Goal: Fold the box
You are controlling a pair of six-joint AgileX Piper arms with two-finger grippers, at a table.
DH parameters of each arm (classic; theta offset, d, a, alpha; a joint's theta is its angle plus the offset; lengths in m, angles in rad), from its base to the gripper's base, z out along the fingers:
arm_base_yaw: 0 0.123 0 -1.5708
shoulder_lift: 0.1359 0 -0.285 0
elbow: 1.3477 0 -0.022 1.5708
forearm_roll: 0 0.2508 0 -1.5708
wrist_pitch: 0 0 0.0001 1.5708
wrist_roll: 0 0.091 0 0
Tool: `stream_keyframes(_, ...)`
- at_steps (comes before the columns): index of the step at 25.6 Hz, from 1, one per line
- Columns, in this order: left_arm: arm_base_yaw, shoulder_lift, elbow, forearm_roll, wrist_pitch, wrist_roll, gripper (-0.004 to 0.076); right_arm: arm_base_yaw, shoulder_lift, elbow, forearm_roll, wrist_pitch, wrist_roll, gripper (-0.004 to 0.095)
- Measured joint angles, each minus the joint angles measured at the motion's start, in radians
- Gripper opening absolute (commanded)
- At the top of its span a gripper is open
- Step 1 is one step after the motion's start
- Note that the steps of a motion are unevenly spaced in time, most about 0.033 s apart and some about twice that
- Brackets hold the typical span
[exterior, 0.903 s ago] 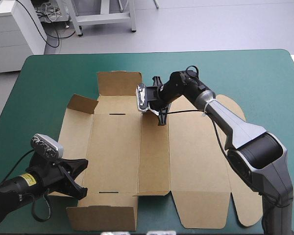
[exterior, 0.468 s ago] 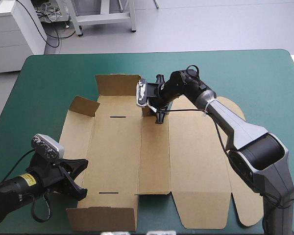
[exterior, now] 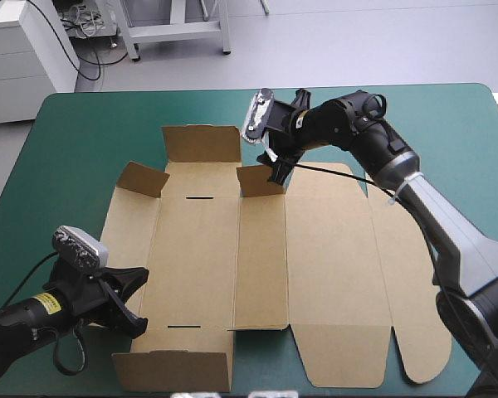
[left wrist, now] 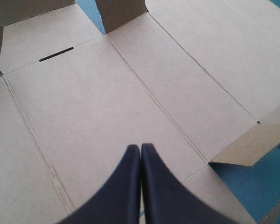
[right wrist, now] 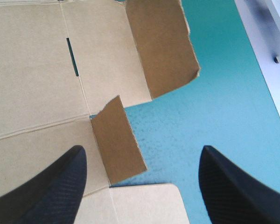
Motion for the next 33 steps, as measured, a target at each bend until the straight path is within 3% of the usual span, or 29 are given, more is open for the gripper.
stream_keyframes(8, 0.0, 0.0, 0.0, 0.01, -0.01, 0.001, -0.0008, 0.0, -0.101, 0.0, -0.325, 0.186, 0.45, 0.0592)
stream_keyframes(12, 0.0, 0.0, 0.0, 0.011, -0.031, 0.001, -0.0008, 0.0, -0.126, 0.002, -0.482, 0.26, 0.661, 0.0407)
stream_keyframes(14, 0.0, 0.0, 0.0, 0.014, -0.038, 0.001, -0.0008, 0.0, -0.142, 0.003, -0.547, 0.268, 0.726, 0.0269)
stream_keyframes(18, 0.0, 0.0, 0.0, 0.041, -0.038, 0.001, -0.0008, 0.0, -0.182, 0.003, -0.591, 0.271, 0.767, 0.0007)
stream_keyframes(19, 0.0, 0.0, 0.0, 0.045, -0.037, 0.001, -0.0008, 0.0, -0.193, 0.003, -0.592, 0.272, 0.77, -0.0019)
stream_keyframes(27, 0.0, 0.014, -0.021, 0.052, -0.015, -0.011, -0.0008, -0.001, -0.356, 0.075, -0.595, 0.274, 0.822, -0.0022)
stream_keyframes(33, 0.0, 0.216, -0.198, 0.171, 0.088, -0.102, -0.0008, -0.082, -0.599, 0.455, -0.596, 0.273, 0.89, -0.0022)
